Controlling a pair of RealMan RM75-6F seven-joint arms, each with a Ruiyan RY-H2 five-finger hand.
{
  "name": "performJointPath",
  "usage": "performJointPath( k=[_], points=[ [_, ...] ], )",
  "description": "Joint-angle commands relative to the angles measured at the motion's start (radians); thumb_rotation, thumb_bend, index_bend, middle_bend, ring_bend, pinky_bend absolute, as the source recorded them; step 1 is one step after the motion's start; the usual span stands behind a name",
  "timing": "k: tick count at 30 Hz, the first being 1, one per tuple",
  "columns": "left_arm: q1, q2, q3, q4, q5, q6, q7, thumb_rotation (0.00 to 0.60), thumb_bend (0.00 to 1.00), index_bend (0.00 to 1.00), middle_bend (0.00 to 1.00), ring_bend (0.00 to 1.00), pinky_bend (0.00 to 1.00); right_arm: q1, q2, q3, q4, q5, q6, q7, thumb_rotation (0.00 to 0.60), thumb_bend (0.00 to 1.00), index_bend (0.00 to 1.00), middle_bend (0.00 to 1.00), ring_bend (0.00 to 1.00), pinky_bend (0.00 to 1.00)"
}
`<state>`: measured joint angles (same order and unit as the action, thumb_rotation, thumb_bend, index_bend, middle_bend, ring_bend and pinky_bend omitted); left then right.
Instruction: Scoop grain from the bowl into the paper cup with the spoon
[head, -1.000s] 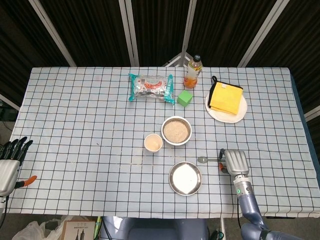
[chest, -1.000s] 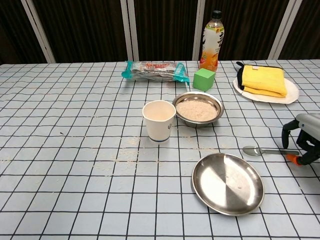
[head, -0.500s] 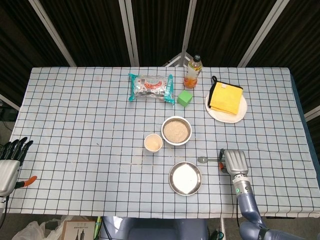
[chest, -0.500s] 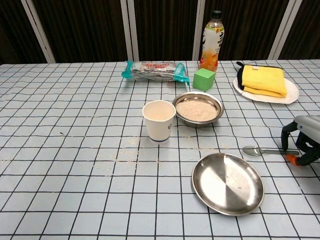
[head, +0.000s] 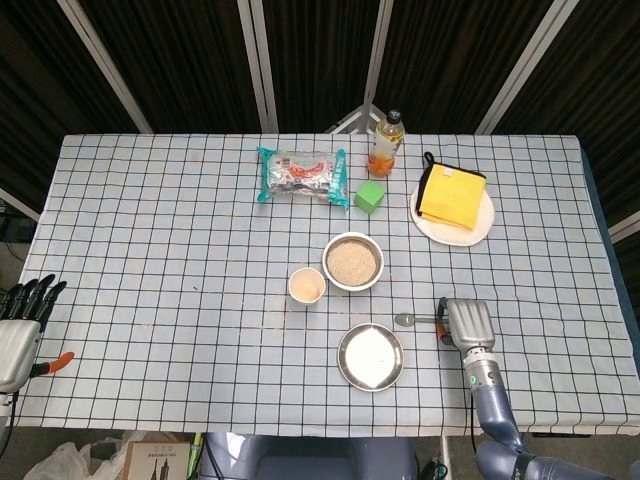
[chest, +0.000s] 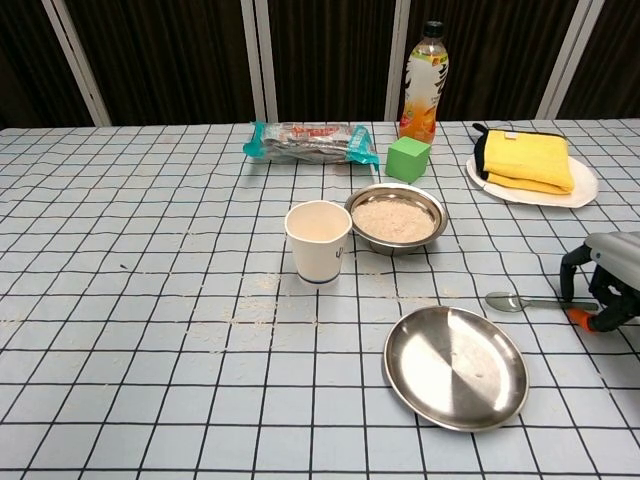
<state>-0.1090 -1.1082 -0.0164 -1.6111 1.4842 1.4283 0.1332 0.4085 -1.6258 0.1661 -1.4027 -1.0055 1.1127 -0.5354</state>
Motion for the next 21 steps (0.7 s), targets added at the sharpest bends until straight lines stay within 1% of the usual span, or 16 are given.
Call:
performJointPath(
  k=[1,7,13,21],
  points=[
    [0.0,0.0,0.0,-0.001,0.0,-0.001,0.0,0.6,0.0,0.0,0.0,0.0,0.0,0.0,-0.002,-0.001,0.004,0.002,0.0,0.003,0.6,0.47,0.54,0.92,0.98,1.0],
    [-0.001,0.0,0.0,-0.002,-0.001,-0.001,0.0,0.6,0.0,0.0,0.0,0.0,0.0,0.001,-0.002,-0.006,0.007,0.0,0.004,0.011,0.6,0.49,0.58,0.92,0.98,1.0],
    [-0.001,0.0,0.001,-0.003,-0.001,-0.002,0.0,0.6,0.0,0.0,0.0,0.0,0.0,0.001,0.005,-0.013,-0.005,-0.022,0.017,0.02,0.6,0.49,0.58,0.92,0.98,1.0],
    [-0.001,0.001,0.001,-0.005,-0.002,-0.003,-0.001,0.6,0.0,0.0,0.0,0.0,0.0,0.003,0.027,-0.01,-0.032,-0.082,0.061,0.04,0.6,0.49,0.58,0.92,0.98,1.0]
  ],
)
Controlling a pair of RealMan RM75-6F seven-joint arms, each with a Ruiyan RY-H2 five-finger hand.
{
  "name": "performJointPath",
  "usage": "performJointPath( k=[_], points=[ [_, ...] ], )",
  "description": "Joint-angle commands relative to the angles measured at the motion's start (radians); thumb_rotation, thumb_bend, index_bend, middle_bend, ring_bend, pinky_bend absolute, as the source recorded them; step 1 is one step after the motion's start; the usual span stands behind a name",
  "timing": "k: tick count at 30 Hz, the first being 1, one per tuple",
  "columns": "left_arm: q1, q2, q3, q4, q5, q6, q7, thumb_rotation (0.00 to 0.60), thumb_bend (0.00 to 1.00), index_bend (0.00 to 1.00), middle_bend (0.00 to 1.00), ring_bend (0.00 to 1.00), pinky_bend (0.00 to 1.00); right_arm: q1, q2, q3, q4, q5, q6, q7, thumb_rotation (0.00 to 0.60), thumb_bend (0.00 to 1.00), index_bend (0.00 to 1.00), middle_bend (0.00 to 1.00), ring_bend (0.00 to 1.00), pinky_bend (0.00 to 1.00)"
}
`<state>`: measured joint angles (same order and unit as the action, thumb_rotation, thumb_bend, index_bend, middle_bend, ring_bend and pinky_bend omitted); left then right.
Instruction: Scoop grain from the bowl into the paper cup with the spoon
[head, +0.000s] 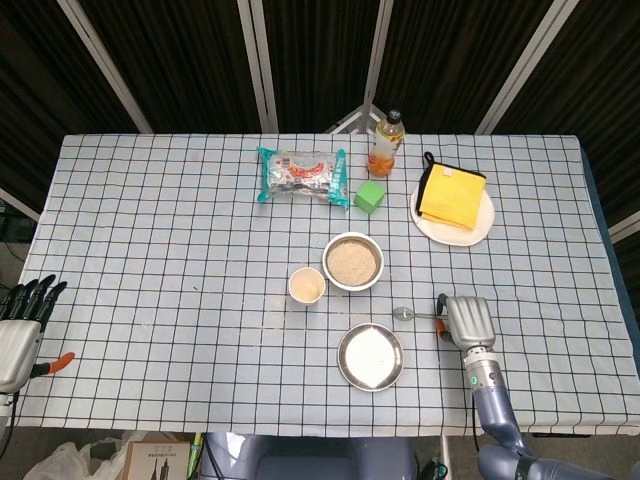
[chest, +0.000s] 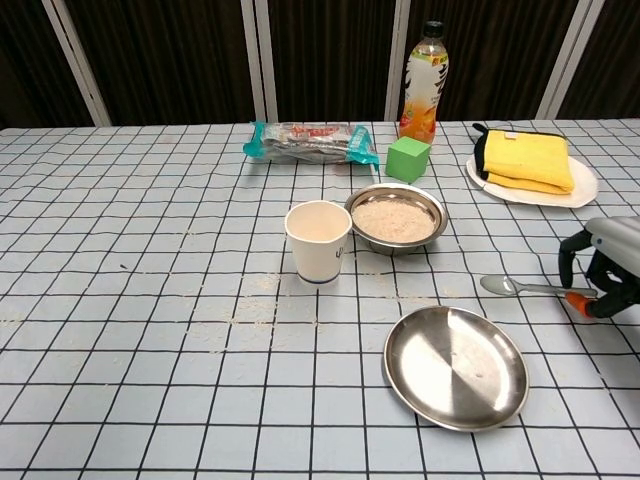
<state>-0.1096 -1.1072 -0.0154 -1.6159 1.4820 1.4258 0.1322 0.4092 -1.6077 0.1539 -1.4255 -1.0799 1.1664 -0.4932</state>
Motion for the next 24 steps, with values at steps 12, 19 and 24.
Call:
performJointPath(
  k=[12,19,24],
  points=[
    [-0.007,0.006,0.004,-0.003,0.006,-0.012,0.001,0.6,0.0,0.0,0.0,0.0,0.0,0.107,0.079,0.12,-0.116,0.037,0.043,-0.222,0.6,0.49,0.59,0.92,0.98,1.0],
    [-0.013,0.018,0.01,-0.001,0.009,-0.031,-0.036,0.6,0.0,0.0,0.0,0.0,0.0,0.226,0.037,0.192,-0.114,0.127,0.055,-0.437,0.6,0.49,0.59,0.92,0.98,1.0],
    [-0.024,0.032,0.012,-0.008,-0.004,-0.063,-0.062,0.6,0.0,0.0,0.0,0.0,0.0,0.305,-0.036,0.19,-0.037,0.146,0.074,-0.562,0.6,0.49,0.59,0.92,0.98,1.0]
  ],
)
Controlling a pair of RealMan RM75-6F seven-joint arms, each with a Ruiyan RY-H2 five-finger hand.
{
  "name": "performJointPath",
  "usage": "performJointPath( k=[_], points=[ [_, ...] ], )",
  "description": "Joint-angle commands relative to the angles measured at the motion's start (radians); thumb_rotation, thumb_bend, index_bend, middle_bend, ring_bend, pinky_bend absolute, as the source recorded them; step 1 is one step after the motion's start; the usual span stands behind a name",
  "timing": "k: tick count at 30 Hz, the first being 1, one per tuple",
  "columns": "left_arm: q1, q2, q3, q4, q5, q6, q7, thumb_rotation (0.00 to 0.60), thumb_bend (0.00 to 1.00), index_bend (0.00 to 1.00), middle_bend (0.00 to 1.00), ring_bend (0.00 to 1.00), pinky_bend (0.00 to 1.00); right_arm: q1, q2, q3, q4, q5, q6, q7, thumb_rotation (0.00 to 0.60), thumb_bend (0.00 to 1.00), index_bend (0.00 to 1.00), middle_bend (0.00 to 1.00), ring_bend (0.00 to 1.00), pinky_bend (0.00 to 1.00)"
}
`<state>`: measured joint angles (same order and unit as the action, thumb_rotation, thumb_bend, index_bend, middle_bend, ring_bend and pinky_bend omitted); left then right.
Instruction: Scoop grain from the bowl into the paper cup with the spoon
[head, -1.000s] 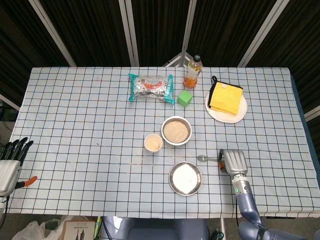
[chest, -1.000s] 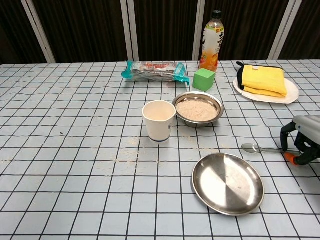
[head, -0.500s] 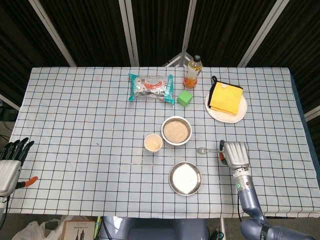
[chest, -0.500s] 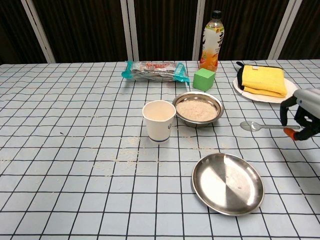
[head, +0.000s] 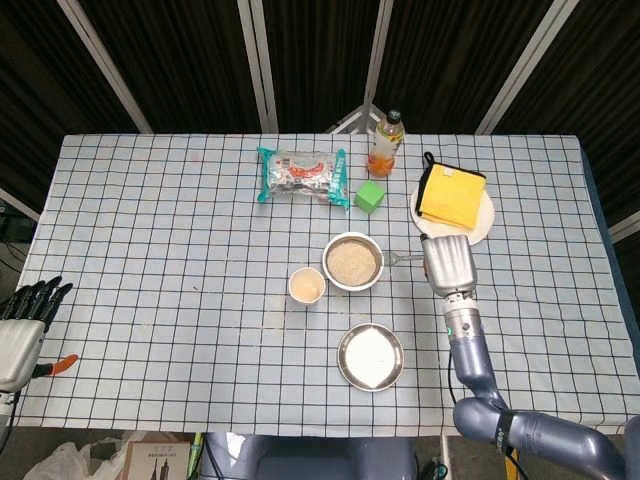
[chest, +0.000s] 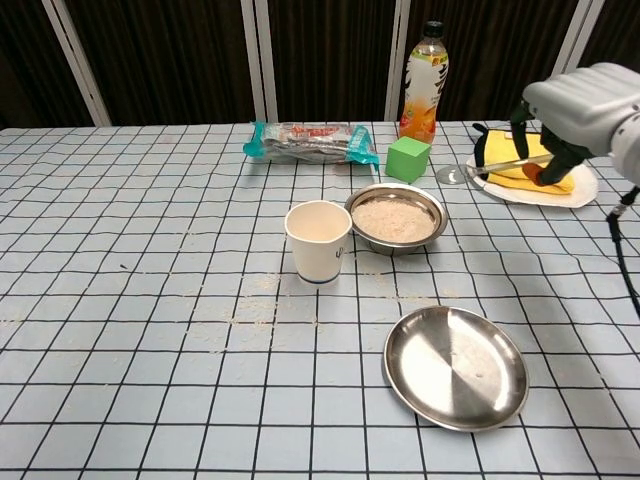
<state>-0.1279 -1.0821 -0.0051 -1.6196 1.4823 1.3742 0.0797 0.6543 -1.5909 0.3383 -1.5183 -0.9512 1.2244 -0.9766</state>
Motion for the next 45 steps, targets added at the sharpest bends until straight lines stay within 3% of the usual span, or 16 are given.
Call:
performJointPath(
  k=[1,12,21,37,45],
  points=[
    [-0.007,0.009,0.003,-0.007,-0.003,-0.015,-0.012,0.6,0.0,0.0,0.0,0.0,0.0,0.071,-0.066,-0.002,0.076,0.011,0.018,-0.097,0.6,0.49,0.59,0.92,0.98,1.0],
    [-0.021,0.025,0.013,-0.018,0.013,-0.038,-0.036,0.6,0.0,0.0,0.0,0.0,0.0,0.17,-0.271,-0.139,0.45,-0.132,0.044,-0.247,0.6,0.49,0.6,0.92,0.98,1.0],
    [-0.023,0.032,0.019,-0.025,0.021,-0.043,-0.047,0.6,0.0,0.0,0.0,0.0,0.0,0.176,-0.353,-0.164,0.627,-0.182,0.052,-0.243,0.6,0.49,0.6,0.92,0.98,1.0],
    [-0.028,0.035,0.024,-0.039,0.019,-0.053,-0.042,0.6,0.0,0.0,0.0,0.0,0.0,0.157,-0.432,-0.191,0.689,-0.25,0.069,-0.231,0.6,0.49,0.6,0.92,0.98,1.0],
    [-0.031,0.037,0.023,-0.04,0.01,-0.059,-0.053,0.6,0.0,0.0,0.0,0.0,0.0,0.144,-0.44,-0.133,0.643,-0.218,0.058,-0.183,0.6,0.49,0.61,0.92,0.98,1.0]
  ],
)
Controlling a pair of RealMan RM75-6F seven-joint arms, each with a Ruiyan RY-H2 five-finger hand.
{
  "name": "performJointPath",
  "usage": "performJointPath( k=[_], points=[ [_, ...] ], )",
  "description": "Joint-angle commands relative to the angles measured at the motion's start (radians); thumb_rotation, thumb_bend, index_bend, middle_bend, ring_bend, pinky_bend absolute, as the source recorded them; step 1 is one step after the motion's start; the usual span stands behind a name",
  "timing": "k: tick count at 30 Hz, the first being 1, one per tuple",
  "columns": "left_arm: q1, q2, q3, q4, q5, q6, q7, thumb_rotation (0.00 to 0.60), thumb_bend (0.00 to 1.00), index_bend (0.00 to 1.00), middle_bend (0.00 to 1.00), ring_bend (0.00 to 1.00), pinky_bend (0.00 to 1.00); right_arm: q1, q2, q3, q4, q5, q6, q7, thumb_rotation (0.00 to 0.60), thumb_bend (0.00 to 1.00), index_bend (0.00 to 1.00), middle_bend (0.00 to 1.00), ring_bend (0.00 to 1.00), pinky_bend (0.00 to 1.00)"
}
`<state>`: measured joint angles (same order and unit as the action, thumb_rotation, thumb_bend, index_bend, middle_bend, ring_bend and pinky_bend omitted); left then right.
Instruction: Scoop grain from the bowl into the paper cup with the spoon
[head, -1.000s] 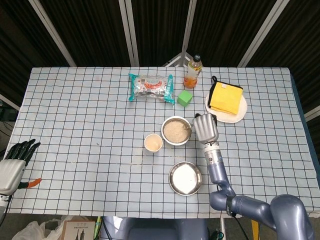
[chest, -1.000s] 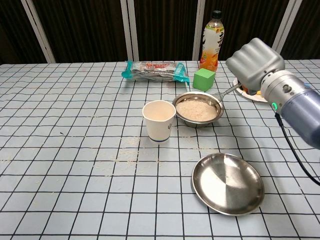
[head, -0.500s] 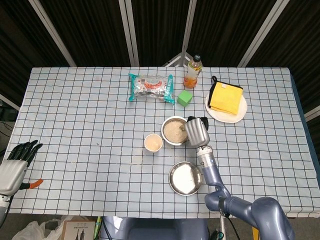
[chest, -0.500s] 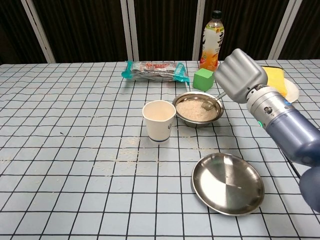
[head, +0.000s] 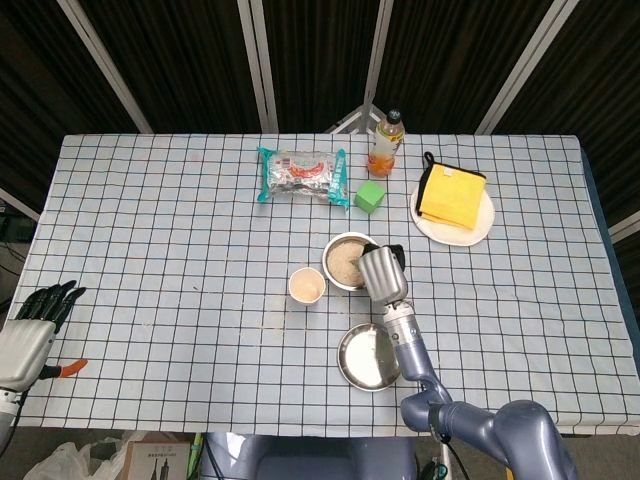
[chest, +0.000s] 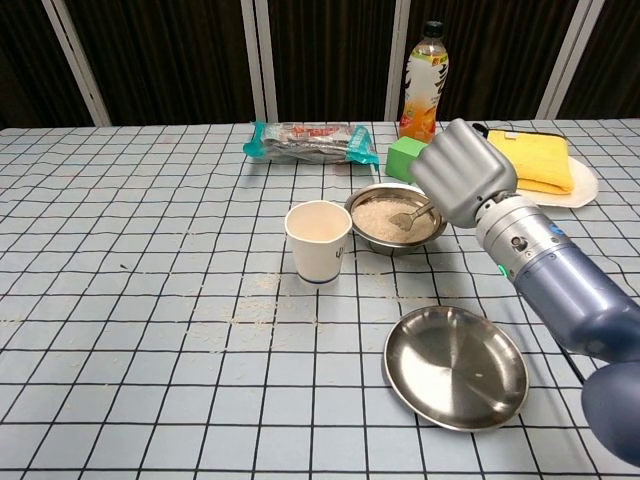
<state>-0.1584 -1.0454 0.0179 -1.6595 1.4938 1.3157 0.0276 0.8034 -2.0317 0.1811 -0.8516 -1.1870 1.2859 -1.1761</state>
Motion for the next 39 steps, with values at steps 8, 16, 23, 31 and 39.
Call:
performJointPath(
  k=[8,16,23,31,39],
  points=[
    [-0.002,0.001,0.0,-0.004,-0.008,-0.006,0.003,0.6,0.0,0.0,0.0,0.0,0.0,-0.039,0.025,0.13,-0.168,0.137,-0.023,0.054,0.6,0.5,0.62,0.92,0.98,1.0],
    [-0.003,0.0,-0.001,-0.008,-0.02,-0.01,0.013,0.6,0.0,0.0,0.0,0.0,0.0,-0.071,0.08,0.211,-0.359,0.276,-0.028,0.041,0.6,0.5,0.62,0.92,0.98,1.0],
    [-0.003,0.0,-0.002,-0.011,-0.026,-0.012,0.015,0.6,0.0,0.0,0.0,0.0,0.0,-0.072,0.107,0.222,-0.425,0.311,-0.017,0.043,0.6,0.5,0.62,0.92,0.98,1.0],
    [-0.005,0.001,-0.002,-0.013,-0.027,-0.014,0.015,0.6,0.0,0.0,0.0,0.0,0.0,-0.07,0.142,0.257,-0.514,0.39,0.002,0.057,0.6,0.5,0.62,0.92,0.98,1.0],
    [-0.004,0.002,-0.001,-0.013,-0.028,-0.012,0.013,0.6,0.0,0.0,0.0,0.0,0.0,-0.068,0.16,0.261,-0.557,0.433,0.023,0.074,0.6,0.5,0.62,0.92,0.98,1.0]
  ],
)
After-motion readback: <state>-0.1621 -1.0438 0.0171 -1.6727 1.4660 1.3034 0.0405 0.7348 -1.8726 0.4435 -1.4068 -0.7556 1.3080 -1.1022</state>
